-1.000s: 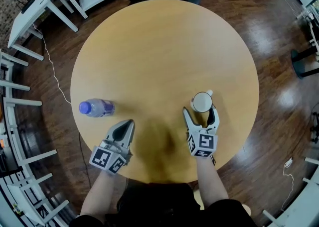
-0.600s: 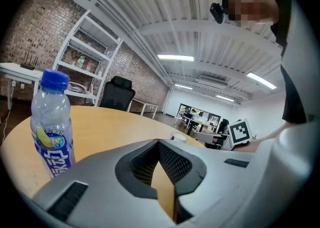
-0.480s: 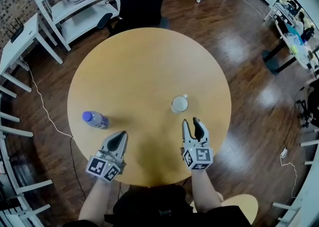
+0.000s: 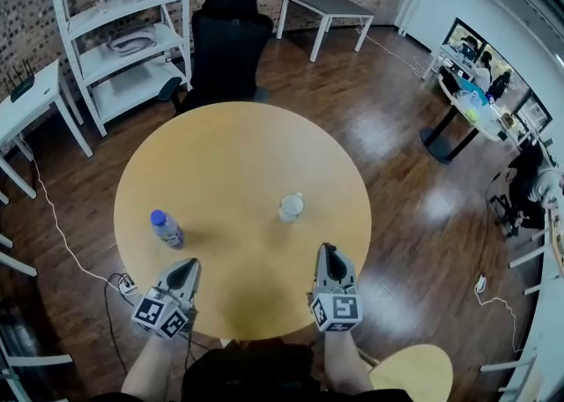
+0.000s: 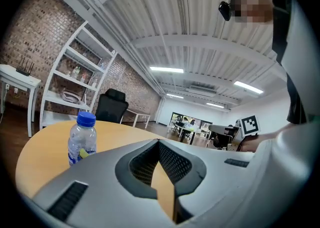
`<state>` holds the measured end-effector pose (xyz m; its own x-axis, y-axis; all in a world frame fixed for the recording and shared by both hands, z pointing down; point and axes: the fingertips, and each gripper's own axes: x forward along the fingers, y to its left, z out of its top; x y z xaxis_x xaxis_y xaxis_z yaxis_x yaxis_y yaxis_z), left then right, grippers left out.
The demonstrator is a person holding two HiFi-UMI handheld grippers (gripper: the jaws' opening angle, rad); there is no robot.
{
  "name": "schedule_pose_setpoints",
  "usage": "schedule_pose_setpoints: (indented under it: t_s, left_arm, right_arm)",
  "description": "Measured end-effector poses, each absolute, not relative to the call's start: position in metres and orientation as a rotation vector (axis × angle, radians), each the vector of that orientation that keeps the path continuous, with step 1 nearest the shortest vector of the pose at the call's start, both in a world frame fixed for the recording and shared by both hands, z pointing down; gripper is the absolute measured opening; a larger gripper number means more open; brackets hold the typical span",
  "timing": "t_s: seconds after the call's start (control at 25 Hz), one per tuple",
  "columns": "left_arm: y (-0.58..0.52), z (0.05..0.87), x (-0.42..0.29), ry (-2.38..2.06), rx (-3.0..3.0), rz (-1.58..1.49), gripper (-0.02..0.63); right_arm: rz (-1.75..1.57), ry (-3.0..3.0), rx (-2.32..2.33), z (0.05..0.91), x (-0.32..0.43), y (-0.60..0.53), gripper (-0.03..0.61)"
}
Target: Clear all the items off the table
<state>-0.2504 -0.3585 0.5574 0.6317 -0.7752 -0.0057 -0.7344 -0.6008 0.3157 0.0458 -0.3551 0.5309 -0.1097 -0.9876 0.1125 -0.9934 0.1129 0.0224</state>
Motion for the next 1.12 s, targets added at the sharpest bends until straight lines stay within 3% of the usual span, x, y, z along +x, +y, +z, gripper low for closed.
schedule_pose_setpoints:
  t_s: [1.12]
  left_arm:
    - [-0.36,0.481,-0.234,-1.187,2.739,-0.371,0.002]
  right_arm:
    - [0.001,-2.35,2.179,0.46,0.054,-0.316,0.002]
